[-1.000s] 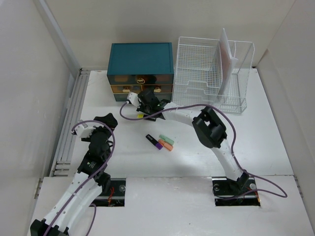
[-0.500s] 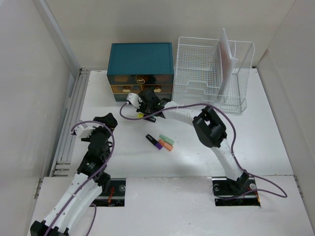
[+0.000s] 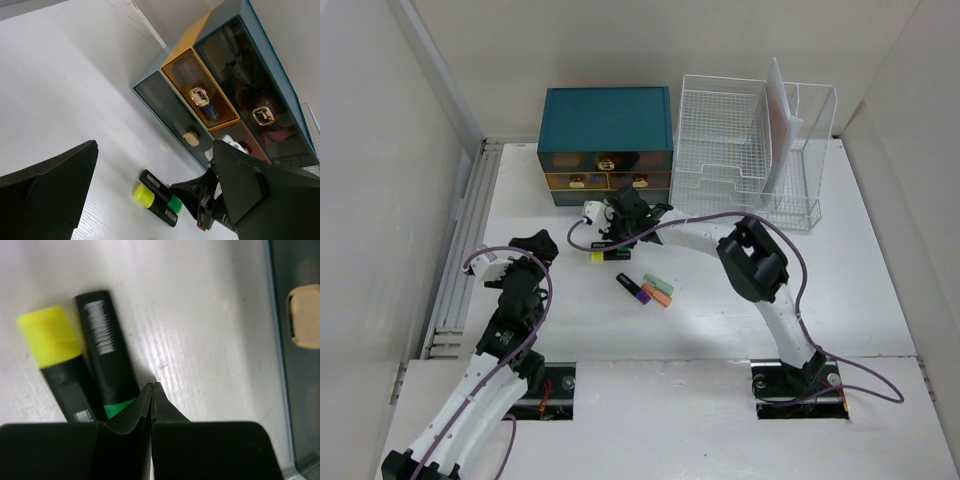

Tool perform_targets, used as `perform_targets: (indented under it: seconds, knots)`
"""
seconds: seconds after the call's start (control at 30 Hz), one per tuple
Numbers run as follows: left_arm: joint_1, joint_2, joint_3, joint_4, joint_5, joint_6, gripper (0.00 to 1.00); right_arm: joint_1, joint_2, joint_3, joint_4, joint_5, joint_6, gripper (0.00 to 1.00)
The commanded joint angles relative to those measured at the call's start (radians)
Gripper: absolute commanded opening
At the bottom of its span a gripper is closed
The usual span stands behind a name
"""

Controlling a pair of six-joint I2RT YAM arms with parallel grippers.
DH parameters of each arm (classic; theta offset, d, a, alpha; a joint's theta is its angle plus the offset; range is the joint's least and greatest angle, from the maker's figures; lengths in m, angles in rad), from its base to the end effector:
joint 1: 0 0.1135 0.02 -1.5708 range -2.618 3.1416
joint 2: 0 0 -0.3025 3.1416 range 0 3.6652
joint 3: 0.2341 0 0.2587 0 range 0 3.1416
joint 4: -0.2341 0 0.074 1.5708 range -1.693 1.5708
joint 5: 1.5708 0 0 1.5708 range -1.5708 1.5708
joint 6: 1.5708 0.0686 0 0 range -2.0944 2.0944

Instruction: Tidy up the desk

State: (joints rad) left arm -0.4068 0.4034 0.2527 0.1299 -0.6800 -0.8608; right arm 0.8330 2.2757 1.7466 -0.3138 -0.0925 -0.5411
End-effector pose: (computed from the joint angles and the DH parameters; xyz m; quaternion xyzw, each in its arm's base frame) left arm 0.1336 -0.0106 0.2511 -0.3789 0.6037 -0.1987 0.6726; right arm 0.3708 0.4173 0.1624 -0.6048 0.7113 0.0945 0.3455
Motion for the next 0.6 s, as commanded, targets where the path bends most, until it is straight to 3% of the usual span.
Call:
perform_targets:
  seconds: [0.0, 0.43, 0.57]
  knots:
    - [-0.006, -0.009, 0.008, 0.016, 0.003, 0.014, 0.99, 0.012, -0.05, -0.061, -0.077, -0.053, 0.023, 0.0]
    - [-0.006, 0.0, 0.008, 0.025, 0.003, 0.014, 0.99, 0.1, -0.206, -0.216, -0.087, -0.093, 0.023, 0.0]
    - [-0.006, 0.0, 0.008, 0.025, 0.003, 0.014, 0.99, 0.1, -0.216, -0.216, -0.048, -0.042, 0.042, 0.0]
